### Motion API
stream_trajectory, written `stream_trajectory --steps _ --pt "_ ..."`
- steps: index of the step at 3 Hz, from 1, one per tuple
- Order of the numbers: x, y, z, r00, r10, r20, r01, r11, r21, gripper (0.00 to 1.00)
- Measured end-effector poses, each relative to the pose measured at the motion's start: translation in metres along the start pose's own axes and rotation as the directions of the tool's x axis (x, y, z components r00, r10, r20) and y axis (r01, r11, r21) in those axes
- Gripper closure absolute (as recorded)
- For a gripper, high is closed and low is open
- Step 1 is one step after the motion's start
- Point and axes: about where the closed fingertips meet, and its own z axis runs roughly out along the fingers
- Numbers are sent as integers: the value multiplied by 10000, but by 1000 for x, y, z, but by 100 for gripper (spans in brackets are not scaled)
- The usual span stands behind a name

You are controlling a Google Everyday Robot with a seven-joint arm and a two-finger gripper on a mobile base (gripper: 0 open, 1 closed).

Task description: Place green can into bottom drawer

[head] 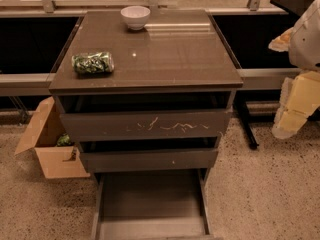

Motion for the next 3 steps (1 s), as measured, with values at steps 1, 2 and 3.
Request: stream_trajectory --steps 1,2,3 --pt "0 0 0 10000 -2 2 2 10000 1 0" --pt "-14 -35 14 9970 -600 481 586 9978 309 0" --pt "-29 -76 35 9840 -1247 1268 1170 9909 667 0"
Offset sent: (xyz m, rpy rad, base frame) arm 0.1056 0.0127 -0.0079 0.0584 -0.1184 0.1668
